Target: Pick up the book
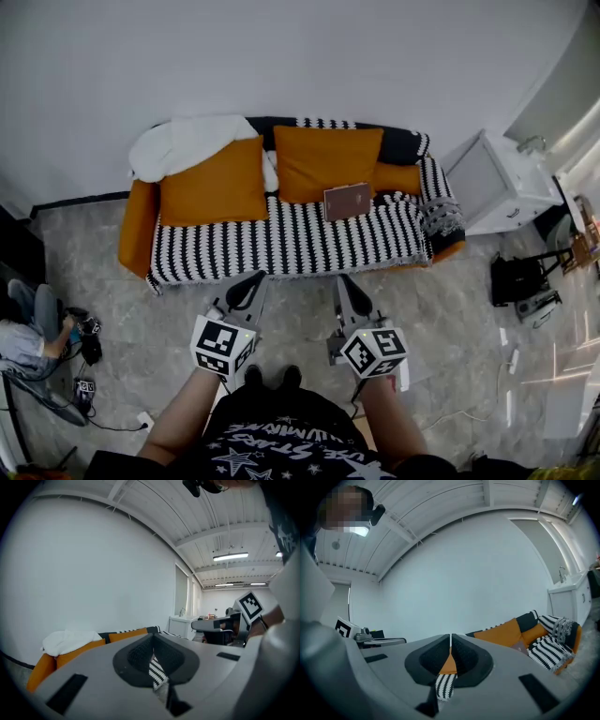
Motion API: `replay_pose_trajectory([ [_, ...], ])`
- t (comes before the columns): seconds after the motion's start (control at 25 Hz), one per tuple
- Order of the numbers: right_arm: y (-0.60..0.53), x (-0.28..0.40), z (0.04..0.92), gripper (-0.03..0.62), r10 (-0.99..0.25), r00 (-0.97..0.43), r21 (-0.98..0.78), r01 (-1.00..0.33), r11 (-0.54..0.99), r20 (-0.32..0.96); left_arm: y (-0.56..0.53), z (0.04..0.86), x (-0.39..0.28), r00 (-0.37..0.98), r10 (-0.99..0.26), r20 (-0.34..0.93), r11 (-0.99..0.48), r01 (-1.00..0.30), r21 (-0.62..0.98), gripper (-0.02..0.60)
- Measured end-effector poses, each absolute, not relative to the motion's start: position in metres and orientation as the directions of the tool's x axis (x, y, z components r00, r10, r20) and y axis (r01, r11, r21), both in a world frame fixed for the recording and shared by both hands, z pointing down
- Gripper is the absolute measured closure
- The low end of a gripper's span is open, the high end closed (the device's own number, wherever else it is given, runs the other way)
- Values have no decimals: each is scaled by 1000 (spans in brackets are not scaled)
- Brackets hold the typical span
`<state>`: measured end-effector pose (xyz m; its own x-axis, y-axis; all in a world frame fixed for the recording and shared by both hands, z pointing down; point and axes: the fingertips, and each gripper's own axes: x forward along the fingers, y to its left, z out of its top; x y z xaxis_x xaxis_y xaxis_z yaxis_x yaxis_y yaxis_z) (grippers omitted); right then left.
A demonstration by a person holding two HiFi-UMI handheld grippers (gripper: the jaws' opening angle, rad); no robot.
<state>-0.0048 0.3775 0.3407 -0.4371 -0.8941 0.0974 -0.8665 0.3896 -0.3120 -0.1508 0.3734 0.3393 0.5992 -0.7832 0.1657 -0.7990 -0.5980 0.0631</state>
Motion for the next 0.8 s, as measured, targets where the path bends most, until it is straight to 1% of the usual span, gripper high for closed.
replay_pose_trajectory([
  [0.24,362,-11,346,565,-913,-393,-341,-878,337,108,362,340,-165,611,-773,169,-611,-789,56,574],
  [0.52,350,-22,353,565,-930,-348,-355,-890,287,121,341,355,-187,623,-760,185,-618,-781,93,574],
  [0.8,331,-13,366,565,-931,-328,-352,-900,257,158,316,370,-182,634,-745,207,-625,-772,114,574],
])
